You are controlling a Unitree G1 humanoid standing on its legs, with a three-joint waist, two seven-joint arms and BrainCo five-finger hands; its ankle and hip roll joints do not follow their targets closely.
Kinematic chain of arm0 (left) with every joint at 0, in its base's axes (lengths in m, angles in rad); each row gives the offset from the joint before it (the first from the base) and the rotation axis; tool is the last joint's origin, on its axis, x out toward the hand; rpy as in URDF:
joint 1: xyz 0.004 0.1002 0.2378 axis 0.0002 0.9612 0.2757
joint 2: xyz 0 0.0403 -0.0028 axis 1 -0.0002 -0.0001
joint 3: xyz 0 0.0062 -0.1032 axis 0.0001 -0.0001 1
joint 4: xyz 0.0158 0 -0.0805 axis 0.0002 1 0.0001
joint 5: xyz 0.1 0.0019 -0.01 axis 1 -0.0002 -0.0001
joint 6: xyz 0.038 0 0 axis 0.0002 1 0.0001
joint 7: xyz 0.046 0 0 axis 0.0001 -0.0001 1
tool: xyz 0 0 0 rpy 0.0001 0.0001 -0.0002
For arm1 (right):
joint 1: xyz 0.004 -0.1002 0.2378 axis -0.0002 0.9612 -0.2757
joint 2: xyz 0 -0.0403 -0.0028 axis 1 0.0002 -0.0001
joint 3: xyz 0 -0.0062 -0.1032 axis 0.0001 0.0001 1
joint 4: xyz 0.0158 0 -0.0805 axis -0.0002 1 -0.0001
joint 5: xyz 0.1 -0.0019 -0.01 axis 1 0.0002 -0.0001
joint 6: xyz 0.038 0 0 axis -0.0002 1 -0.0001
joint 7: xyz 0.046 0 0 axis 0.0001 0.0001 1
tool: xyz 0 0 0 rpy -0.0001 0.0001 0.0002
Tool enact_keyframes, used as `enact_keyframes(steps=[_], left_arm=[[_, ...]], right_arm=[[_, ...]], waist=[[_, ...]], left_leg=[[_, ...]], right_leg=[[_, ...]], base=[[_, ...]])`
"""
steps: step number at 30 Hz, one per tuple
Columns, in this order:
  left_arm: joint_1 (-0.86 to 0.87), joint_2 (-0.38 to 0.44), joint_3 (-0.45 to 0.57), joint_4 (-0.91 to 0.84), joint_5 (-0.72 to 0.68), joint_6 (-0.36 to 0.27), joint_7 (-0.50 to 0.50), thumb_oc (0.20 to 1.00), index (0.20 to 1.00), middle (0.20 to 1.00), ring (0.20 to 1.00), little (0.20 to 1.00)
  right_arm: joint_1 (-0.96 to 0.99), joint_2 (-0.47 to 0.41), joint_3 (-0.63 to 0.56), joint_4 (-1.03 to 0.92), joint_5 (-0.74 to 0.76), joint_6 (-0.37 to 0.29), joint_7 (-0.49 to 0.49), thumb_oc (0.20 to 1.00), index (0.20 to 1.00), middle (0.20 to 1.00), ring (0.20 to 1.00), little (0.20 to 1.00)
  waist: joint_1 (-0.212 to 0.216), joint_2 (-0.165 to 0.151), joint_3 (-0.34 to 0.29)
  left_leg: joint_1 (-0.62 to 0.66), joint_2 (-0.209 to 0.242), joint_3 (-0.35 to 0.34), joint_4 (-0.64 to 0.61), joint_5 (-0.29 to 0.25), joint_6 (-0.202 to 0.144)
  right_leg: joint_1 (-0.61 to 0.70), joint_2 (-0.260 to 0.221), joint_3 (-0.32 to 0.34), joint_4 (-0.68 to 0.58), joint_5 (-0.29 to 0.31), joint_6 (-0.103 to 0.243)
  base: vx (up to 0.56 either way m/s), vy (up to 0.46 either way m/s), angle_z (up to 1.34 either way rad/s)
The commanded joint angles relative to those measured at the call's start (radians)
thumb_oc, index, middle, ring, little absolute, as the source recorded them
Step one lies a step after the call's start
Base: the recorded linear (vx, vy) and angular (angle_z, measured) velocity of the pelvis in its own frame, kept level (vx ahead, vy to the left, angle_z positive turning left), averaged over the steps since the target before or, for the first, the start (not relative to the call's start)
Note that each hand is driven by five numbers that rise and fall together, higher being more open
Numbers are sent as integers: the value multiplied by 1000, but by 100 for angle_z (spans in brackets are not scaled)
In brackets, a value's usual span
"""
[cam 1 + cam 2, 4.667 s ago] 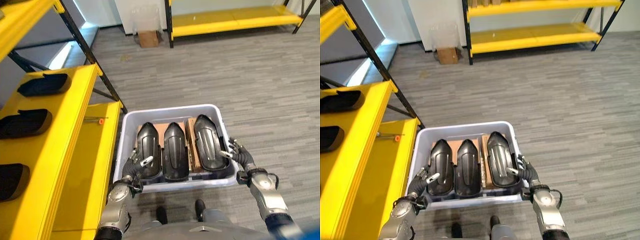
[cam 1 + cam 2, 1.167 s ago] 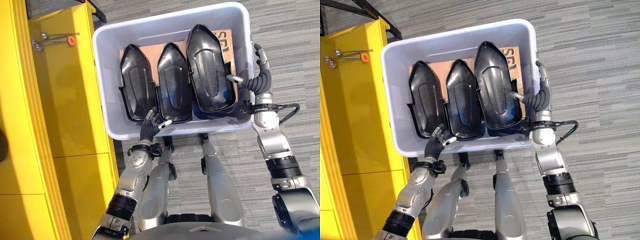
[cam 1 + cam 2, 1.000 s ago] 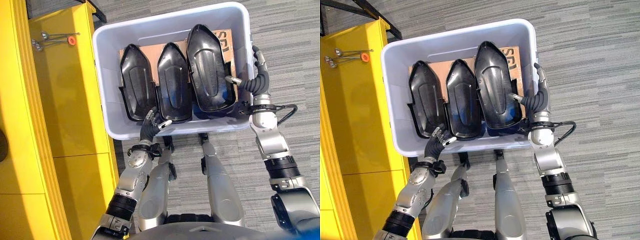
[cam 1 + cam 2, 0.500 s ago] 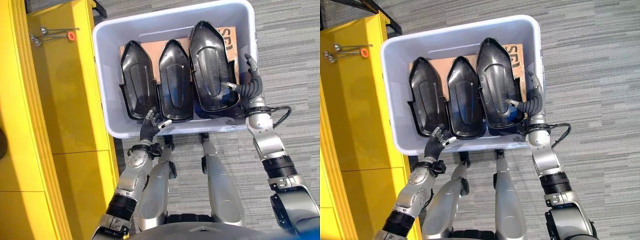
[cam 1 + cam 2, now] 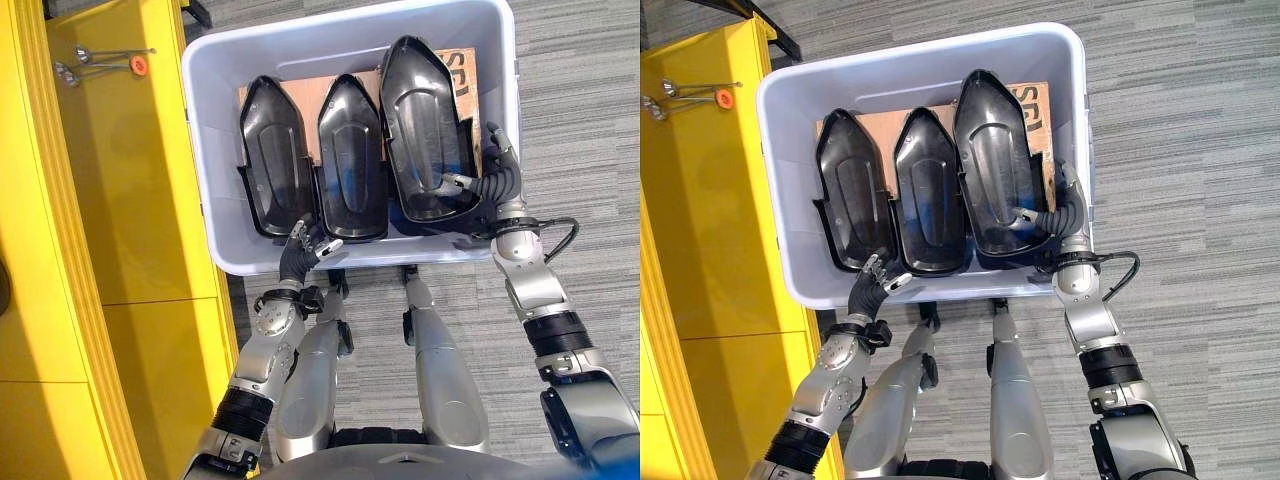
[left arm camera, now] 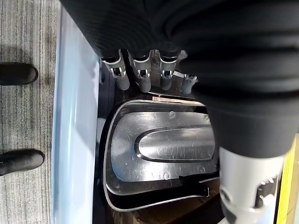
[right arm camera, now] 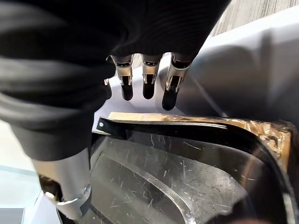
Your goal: Move parts from the plastic box to the shelf.
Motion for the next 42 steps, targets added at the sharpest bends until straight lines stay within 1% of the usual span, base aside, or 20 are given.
enact_keyframes(steps=[1, 8, 13, 16, 22, 27, 28, 29, 31, 37, 40, 42], left_arm=[[12, 41, 12, -74, 1, -47, 14, 1000, 1000, 1000, 1000, 1000], [11, 41, 14, -78, -4, -49, 18, 1000, 1000, 1000, 1000, 1000], [15, 42, 12, -75, -9, -53, 16, 1000, 1000, 1000, 1000, 1000], [22, 47, 7, -79, -9, -53, 15, 1000, 1000, 1000, 1000, 1000], [32, 57, -5, -83, -18, -51, 8, 1000, 1000, 1000, 1000, 1000], [23, 60, -15, -88, -24, -57, 13, 1000, 1000, 1000, 1000, 1000], [23, 61, -15, -88, -25, -57, 14, 1000, 1000, 1000, 1000, 1000], [22, 61, -16, -90, -25, -57, 14, 1000, 1000, 1000, 1000, 1000], [19, 60, -16, -93, -25, -59, 14, 1000, 1000, 1000, 1000, 1000], [3, 56, -2, -81, -25, -59, 24, 1000, 1000, 1000, 1000, 1000], [-3, 54, 3, -74, -25, -60, 28, 1000, 1000, 1000, 1000, 1000], [-5, 50, 11, -68, -21, -58, 29, 1000, 1000, 1000, 1000, 1000]], right_arm=[[-44, 9, -11, 2, 5, -22, -41, 1000, 1000, 1000, 1000, 1000], [-75, 0, 5, 86, 20, -19, -50, 1000, 1000, 1000, 1000, 1000], [-112, -32, 23, 180, 24, -17, -67, 1000, 1000, 1000, 1000, 1000], [-130, -42, 29, 216, 31, -17, -73, 1000, 1000, 1000, 1000, 1000], [-182, -71, 58, 326, 46, -13, -89, 1000, 1000, 1000, 1000, 1000], [-239, -76, 102, 436, 70, -11, -88, 1000, 1000, 1000, 1000, 1000], [-244, -78, 106, 448, 71, -9, -88, 347, 347, 347, 347, 347], [-249, -79, 113, 451, 68, -7, -89, 200, 200, 200, 200, 200], [-241, -73, 115, 440, 73, -8, -82, 200, 200, 200, 200, 200], [-196, -79, 126, 365, 23, -5, -82, 200, 200, 200, 200, 200], [-177, -73, 113, 340, 20, -5, -84, 200, 200, 200, 200, 200], [-140, -64, 86, 281, 18, -9, -83, 200, 200, 200, 200, 200]], waist=[[-8, -46, 0], [-1, -40, 0], [7, -34, 0], [8, -32, 0], [15, -28, 0], [22, -25, 0], [23, -25, 0], [23, -25, 0], [23, -28, 0], [20, -42, 0], [19, -46, 0], [16, -54, 0]], left_leg=[[30, -53, -49, 5, -58, -44], [1, -54, -55, 5, -55, -45], [-32, -58, -61, 8, -52, -46], [-57, -60, -62, 27, -62, -44], [-165, -67, -71, 112, -91, -34], [-201, -71, -83, 132, -97, -31], [-200, -71, -84, 131, -97, -31], [-200, -71, -85, 131, -98, -31], [-197, -72, -87, 131, -98, -31], [-156, -75, -92, 116, -97, -31], [-140, -76, -93, 111, -97, -32], [-109, -75, -95, 99, -96, -32]], right_leg=[[57, -78, -70, -120, 99, 66], [31, -79, -79, -120, 101, 64], [4, -82, -89, -120, 104, 62], [-11, -81, -93, -118, 107, 59], [-115, -90, -96, -32, 89, 51], [-151, -97, -105, -1, 77, 50], [-151, -96, -105, -1, 76, 49], [-151, -97, -106, -1, 75, 49], [-150, -98, -107, 0, 74, 50], [-107, -103, -115, -12, 71, 52], [-88, -105, -118, -20, 72, 53], [-56, -107, -123, -32, 73, 53]], base=[[0, 0, 0], [1, 0, 0], [7, -1, 2], [13, 9, 7], [-2, 4, 3], [10, 15, 11], [10, 26, 6], [11, 25, 8], [10, 20, 9], [4, 19, 4], [-4, 11, 5], [-10, 19, 8]])
